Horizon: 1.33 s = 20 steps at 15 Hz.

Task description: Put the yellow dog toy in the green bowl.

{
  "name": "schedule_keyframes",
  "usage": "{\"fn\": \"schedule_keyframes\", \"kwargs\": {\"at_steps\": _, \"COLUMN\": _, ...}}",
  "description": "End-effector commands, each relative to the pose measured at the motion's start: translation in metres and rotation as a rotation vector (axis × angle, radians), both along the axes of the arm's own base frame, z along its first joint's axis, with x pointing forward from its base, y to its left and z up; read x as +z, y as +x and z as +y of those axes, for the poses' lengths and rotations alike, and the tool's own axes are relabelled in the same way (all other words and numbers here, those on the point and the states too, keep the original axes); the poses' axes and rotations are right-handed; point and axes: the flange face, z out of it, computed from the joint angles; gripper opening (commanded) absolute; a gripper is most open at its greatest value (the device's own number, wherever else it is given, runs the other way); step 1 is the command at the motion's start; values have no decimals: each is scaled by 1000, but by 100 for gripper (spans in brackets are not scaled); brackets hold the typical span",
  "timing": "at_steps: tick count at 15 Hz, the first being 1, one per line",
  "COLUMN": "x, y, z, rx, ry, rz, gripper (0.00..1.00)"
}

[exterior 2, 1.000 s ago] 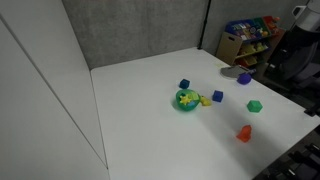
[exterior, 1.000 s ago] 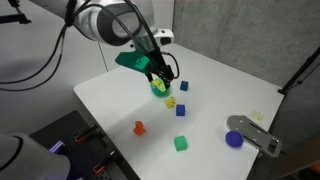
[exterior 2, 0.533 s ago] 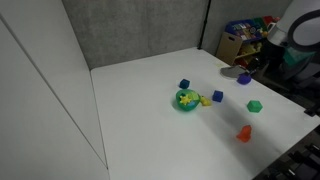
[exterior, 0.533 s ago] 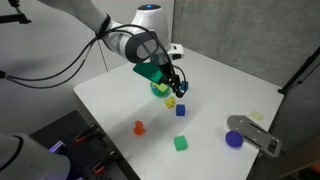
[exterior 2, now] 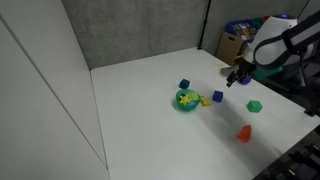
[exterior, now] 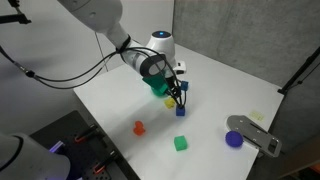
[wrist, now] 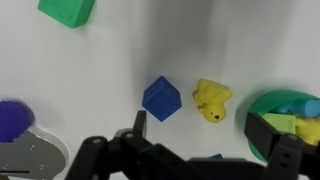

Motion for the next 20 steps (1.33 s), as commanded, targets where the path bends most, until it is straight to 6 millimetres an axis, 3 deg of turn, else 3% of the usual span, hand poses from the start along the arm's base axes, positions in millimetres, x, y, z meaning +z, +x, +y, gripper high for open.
{"fn": "schedule_keyframes", "kwargs": {"at_steps": 1, "x": -26, "y": 22, "z": -4, "rx": -14, "ry": 23, "rz": -5, "gripper": 100}}
{"fn": "schedule_keyframes", "kwargs": {"at_steps": 6, "x": -66, "y": 45, "z": -4, "rx": -40, "ry": 55, "rz": 10, "gripper": 100}}
{"fn": "schedule_keyframes", "kwargs": {"at_steps": 14, "x": -129, "y": 79, "z": 15, "rx": -54, "ry": 62, "rz": 41, "gripper": 100}}
{"fn": "schedule_keyframes", "kwargs": {"at_steps": 20, "x": -140, "y": 71, "z": 20, "rx": -28, "ry": 57, "rz": 53, "gripper": 100}}
